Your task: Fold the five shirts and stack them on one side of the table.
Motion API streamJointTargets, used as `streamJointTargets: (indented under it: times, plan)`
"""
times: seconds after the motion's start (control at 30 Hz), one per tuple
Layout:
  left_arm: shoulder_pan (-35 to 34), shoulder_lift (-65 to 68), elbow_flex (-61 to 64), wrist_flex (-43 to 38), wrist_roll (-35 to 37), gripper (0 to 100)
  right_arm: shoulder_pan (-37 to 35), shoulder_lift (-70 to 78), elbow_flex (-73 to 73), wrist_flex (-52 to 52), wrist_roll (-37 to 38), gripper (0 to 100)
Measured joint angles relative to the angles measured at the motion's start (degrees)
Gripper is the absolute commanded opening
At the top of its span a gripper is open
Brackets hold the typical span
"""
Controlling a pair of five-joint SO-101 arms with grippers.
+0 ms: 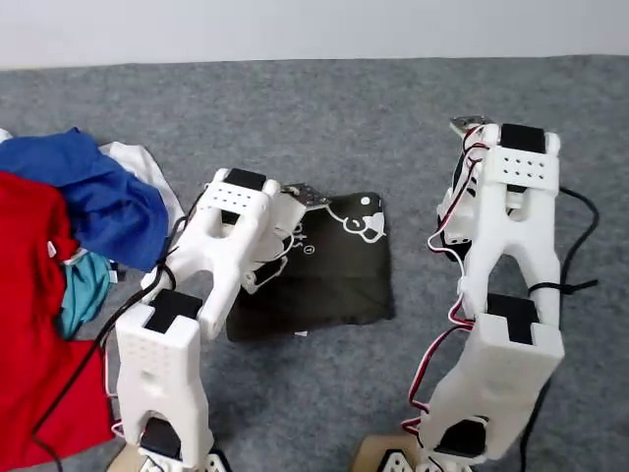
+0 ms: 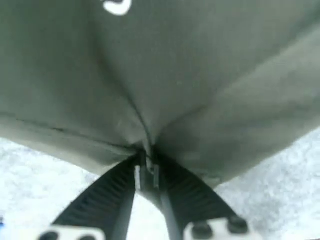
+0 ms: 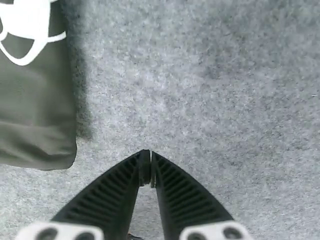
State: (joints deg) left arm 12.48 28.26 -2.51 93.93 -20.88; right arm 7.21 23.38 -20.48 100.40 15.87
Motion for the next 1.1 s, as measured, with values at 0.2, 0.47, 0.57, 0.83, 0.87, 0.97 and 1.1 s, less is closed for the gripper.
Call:
streamJointTargets:
  times: [0.2, 0.47, 0.57, 0.83, 0.87, 0.97, 1.1]
  plan:
    - [-0.1, -11.2, 0.0, 0.4, -0.1, 5, -2.1, 0.0, 0.0, 0.0, 0.0, 1.2]
    - [-9.7, -21.9, 0.0, 0.4, 5.5, 5, -9.1, 0.0, 0.0, 0.0, 0.0, 1.4]
    - [-16.5, -25.1, 0.0, 0.6, 7.6, 5, -12.8, 0.0, -0.2, 0.0, 0.0, 1.3]
    - [-35.1, -33.2, 0.0, 0.1, 11.7, 5, -24.8, -0.4, -5.2, -8.6, 0.0, 2.4]
    - [-36.8, -33.9, 0.0, 0.1, 12.0, 5, -26.0, -0.4, -5.2, -10.8, 0.0, 4.6]
    - [-41.6, -35.2, 0.0, 0.1, 12.0, 5, -29.0, -0.4, -5.2, -16.4, 0.7, 15.4]
    - [-47.2, -35.4, 0.0, 0.1, 12.0, 5, -32.5, 1.7, -5.2, -21.2, 1.2, 23.1]
